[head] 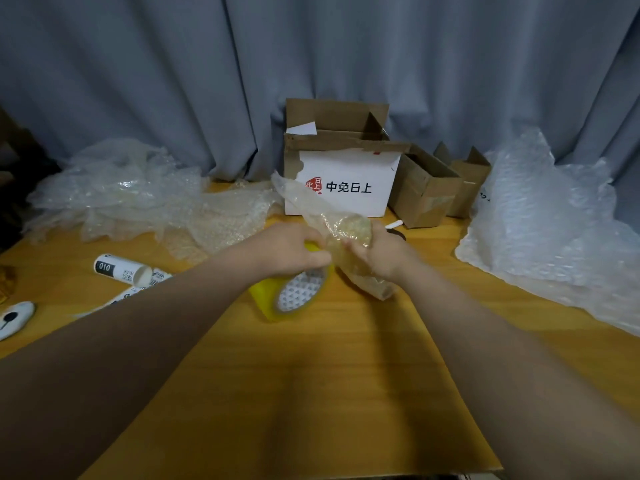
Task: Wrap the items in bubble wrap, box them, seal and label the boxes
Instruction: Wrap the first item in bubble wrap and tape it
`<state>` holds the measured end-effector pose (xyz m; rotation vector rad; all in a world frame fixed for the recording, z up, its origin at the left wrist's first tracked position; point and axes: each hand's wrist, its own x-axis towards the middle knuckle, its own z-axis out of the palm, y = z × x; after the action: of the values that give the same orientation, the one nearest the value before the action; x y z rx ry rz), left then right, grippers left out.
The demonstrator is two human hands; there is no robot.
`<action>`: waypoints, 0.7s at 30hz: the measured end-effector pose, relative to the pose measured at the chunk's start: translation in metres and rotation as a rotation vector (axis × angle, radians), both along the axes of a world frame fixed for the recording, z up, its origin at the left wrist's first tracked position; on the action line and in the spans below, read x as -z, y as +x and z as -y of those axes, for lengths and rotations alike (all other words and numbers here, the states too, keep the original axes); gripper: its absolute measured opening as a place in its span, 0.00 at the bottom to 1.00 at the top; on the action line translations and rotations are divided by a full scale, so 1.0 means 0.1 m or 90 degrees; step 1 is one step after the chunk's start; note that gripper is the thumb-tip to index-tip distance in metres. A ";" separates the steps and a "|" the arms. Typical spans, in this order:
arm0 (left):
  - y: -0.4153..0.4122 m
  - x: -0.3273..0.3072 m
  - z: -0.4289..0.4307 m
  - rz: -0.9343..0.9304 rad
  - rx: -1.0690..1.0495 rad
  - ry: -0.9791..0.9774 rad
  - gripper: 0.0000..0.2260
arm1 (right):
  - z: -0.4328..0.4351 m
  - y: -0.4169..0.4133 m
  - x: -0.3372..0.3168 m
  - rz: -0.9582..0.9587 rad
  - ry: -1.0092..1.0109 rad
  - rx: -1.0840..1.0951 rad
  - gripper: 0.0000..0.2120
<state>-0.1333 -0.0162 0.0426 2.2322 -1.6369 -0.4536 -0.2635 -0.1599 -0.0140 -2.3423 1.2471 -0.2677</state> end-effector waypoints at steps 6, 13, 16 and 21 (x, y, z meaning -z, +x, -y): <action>0.06 -0.03 0.00 0.092 0.026 0.057 0.21 | -0.12 0.13 -0.10 -0.195 -0.189 0.055 0.38; 0.10 0.07 -0.04 0.098 0.014 -0.040 0.21 | -0.12 0.23 0.01 -0.025 -0.077 0.107 0.38; 0.04 0.05 0.02 0.084 -0.002 -0.046 0.16 | -0.16 0.28 -0.02 -0.045 -0.068 0.149 0.37; -0.01 -0.07 0.09 0.178 0.005 0.166 0.13 | -0.20 0.28 -0.02 -0.043 -0.050 0.147 0.38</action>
<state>-0.1340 -0.0249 0.0501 2.5797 -1.8134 -0.3888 -0.2353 -0.1394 -0.0119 -2.2878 1.5693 -0.3207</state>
